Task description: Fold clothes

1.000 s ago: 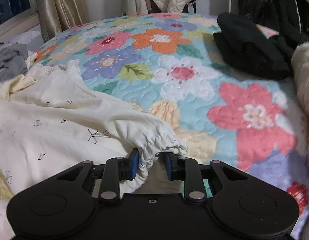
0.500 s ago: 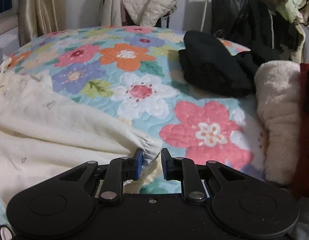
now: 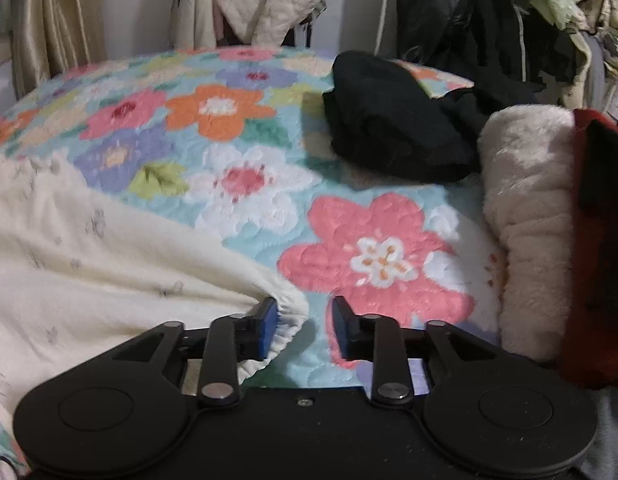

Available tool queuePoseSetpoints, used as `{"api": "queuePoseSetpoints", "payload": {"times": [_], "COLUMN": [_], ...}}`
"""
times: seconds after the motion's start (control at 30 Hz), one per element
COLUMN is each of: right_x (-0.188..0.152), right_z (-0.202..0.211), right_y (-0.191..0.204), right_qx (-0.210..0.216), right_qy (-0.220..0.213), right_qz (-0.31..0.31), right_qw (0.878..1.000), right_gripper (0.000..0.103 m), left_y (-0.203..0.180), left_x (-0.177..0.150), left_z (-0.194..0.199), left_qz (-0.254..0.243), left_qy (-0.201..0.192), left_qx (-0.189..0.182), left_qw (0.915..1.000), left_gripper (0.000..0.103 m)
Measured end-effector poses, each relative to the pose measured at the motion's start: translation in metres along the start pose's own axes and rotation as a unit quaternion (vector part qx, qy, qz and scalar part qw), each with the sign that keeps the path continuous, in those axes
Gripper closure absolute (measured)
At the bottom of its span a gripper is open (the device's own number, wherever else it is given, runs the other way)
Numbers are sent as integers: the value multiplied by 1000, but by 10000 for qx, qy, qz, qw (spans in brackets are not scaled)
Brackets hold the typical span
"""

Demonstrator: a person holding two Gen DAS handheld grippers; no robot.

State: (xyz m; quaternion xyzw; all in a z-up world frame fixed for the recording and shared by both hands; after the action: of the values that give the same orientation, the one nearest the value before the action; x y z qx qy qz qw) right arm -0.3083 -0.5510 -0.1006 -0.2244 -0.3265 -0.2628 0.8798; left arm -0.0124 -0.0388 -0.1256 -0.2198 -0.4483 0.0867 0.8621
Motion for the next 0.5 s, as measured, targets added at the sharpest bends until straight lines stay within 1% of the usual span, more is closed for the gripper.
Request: {"api": "queuePoseSetpoints", "payload": {"times": [0.03,0.1,0.13,0.17,0.2,0.23,0.27,0.3,0.33,0.4,0.43,0.47,0.5], "right_x": [4,12,16,20,26,30,34,38,41,48,51,55,60], "right_z": [5,14,19,23,27,29,30,29,28,22,19,17,13], "right_y": [-3,-4,-2,0,6,14,22,33,46,71,84,97,111], "right_qx": [-28,-36,-4,28,162,354,555,761,969,1310,1476,1640,1783], "right_qy": [-38,-129,-185,-241,-319,-361,-394,-420,-443,-476,-490,-505,-590], "right_qz": [-46,-91,-78,-65,-80,-81,-77,-9,74,399,570,740,954], "right_qw": [10000,9999,9998,9997,9993,9987,9977,9962,9943,9894,9862,9824,9776], "right_gripper": [59,59,59,59,59,59,58,58,58,58,58,57,57], "left_y": [-7,-22,-28,-37,-50,-61,-73,-85,-96,-116,-124,-128,-131], "left_x": [7,22,28,31,34,31,24,16,8,-11,-22,-31,-37], "left_z": [5,14,18,18,12,5,-5,-16,-26,-53,-69,-87,-103], "left_qz": [-255,-704,-826,-921,-1037,-1185,-1400,-1640,-1899,-2546,-2929,-3315,-3632], "left_qy": [-156,-467,-559,-536,-376,-111,165,434,615,910,1045,1130,1219], "left_qx": [47,37,-86,-346,-626,-884,-1079,-1244,-1334,-1247,-1135,-928,-663], "left_qw": [9995,9964,9950,9937,9919,9889,9841,9776,9707,9546,9436,9321,9213], "left_gripper": [29,29,27,26,24,22,22,22,22,22,22,27,39]}}
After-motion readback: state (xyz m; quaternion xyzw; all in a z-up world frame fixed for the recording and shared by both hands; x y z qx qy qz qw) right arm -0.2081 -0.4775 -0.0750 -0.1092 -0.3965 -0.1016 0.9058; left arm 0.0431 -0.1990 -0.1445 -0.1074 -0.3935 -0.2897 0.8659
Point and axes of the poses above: each gripper's, at about its wrist camera, not at the fingertips, and z roughly against the way its jaws point, y to its left, x to its top, the point moved 4 cm from there along -z, roughly the way its jaws point, and after that the axes turned 13 degrees about -x, right-handed, at the moved point
